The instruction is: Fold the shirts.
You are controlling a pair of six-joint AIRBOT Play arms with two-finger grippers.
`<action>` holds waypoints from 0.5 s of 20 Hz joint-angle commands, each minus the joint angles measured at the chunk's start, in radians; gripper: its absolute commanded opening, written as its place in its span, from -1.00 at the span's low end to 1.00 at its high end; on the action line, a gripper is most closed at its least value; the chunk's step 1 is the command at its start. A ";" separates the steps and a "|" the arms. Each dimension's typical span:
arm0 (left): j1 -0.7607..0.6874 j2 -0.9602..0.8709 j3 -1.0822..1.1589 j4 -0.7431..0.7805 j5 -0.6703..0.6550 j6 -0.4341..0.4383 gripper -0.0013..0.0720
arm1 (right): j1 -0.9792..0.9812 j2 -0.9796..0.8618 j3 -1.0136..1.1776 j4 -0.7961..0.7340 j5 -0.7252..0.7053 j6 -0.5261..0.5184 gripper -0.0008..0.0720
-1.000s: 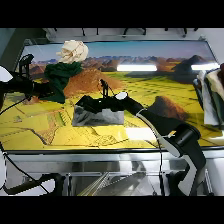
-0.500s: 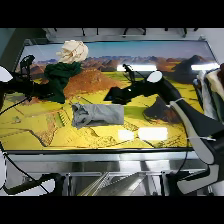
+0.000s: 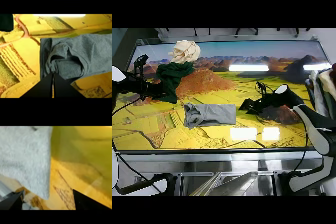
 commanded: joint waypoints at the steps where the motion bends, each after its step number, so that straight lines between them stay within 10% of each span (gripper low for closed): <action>1: 0.000 0.000 0.000 -0.023 -0.009 -0.002 -0.94 | 0.003 -0.101 -0.013 0.189 -0.069 -0.084 0.97; 10: 0.000 0.000 0.000 -0.023 -0.042 -0.002 -0.94 | 0.199 -0.127 -0.013 0.294 -0.190 -0.077 0.95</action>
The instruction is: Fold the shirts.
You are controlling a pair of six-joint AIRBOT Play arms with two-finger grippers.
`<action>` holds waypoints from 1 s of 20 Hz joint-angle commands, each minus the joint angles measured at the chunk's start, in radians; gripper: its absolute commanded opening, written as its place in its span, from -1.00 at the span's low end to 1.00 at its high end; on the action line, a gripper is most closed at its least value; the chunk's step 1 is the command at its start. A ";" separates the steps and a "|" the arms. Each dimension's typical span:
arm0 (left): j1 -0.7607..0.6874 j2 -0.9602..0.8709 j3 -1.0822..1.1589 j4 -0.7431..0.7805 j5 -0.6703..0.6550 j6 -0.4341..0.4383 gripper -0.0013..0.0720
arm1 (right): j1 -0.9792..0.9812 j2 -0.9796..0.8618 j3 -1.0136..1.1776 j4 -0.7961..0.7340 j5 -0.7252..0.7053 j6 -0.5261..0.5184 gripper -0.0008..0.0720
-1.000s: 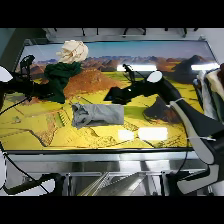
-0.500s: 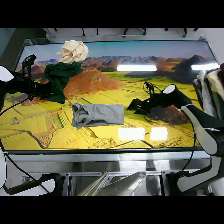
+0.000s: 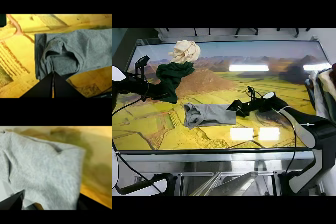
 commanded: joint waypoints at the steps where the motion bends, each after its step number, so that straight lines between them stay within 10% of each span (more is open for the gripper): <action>1: 0.000 0.000 0.000 -0.002 -0.007 0.002 -0.94 | 0.079 -0.006 -0.001 0.039 -0.058 0.002 0.81; 2: 0.000 0.000 0.000 -0.002 -0.008 0.002 -0.94 | 0.087 -0.006 -0.001 0.050 -0.069 -0.012 0.24; 3: 0.000 0.000 0.000 -0.002 -0.011 0.002 -0.94 | 0.086 -0.003 0.000 0.073 -0.056 -0.051 -0.97; 14: -0.051 0.003 0.001 -0.054 0.034 0.013 -0.94 | -0.130 0.691 -0.043 -0.193 0.172 0.320 -0.93; 20: -0.073 0.003 0.001 -0.084 0.031 0.014 -0.94 | -0.131 0.915 -0.042 -0.187 0.045 0.335 -0.93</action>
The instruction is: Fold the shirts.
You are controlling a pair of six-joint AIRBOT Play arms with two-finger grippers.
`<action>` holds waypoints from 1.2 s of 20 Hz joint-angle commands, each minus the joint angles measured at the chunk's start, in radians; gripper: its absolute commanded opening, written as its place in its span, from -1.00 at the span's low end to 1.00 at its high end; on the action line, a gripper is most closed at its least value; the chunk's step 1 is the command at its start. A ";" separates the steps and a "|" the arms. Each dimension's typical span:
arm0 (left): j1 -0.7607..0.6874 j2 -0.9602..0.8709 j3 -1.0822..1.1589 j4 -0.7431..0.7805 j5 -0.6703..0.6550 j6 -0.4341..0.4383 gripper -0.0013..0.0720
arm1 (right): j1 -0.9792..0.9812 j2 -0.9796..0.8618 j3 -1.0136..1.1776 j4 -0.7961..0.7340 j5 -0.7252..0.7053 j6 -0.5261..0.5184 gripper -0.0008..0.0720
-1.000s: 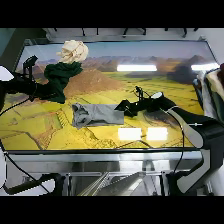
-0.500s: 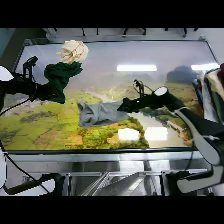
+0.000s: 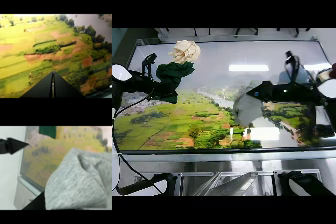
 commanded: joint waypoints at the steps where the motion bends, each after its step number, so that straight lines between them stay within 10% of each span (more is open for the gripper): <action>1: 0.005 0.001 0.001 -0.056 0.005 0.002 -0.94 | -0.018 0.122 0.001 -0.006 -0.111 0.027 -0.93; 9: 0.034 0.001 0.001 -0.126 -0.005 0.018 -0.94 | -0.374 0.039 0.198 -0.006 -0.048 -0.119 -0.93; 20: 0.035 0.001 0.001 -0.119 0.123 0.042 -0.94 | -0.612 -0.548 1.035 0.076 -0.031 -0.199 -0.93; 24: 0.035 0.001 0.001 -0.118 0.130 0.042 -0.94 | -0.673 -0.638 1.027 0.237 -0.140 -0.453 -0.94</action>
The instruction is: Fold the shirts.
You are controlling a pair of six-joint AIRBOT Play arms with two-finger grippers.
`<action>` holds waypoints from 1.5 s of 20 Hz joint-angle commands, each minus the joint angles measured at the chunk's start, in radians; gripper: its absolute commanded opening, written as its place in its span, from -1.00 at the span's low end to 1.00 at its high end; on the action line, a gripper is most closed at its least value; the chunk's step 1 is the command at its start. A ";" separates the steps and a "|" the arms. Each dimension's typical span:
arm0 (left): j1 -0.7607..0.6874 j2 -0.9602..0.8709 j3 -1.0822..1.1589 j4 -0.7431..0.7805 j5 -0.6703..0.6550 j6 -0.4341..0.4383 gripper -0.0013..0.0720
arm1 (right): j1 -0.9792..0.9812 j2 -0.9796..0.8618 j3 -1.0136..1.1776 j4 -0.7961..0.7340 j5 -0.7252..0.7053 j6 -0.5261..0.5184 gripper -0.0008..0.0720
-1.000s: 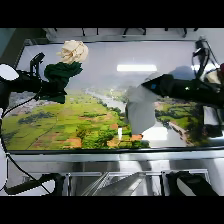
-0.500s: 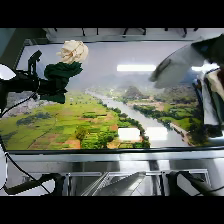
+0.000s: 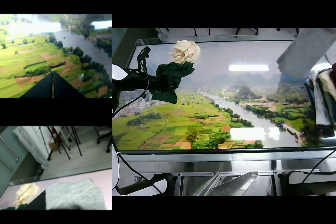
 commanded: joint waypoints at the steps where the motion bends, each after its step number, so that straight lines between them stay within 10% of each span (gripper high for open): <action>1: 0.001 0.001 0.001 0.001 0.018 0.001 -0.94 | -0.053 -0.094 0.043 0.145 -0.132 -0.245 -0.94; 9: -0.011 0.001 0.000 0.001 0.027 0.001 -0.94 | -0.156 -0.183 0.042 0.408 -0.438 -0.624 -0.95; 19: -0.082 0.000 0.000 0.028 -0.016 0.001 -0.94 | -0.249 -0.243 0.043 0.845 -0.438 -1.051 -0.96; 30: -0.082 0.000 0.000 0.027 0.015 0.001 -0.94 | -0.462 -0.240 -0.067 0.559 -0.096 -0.708 -0.94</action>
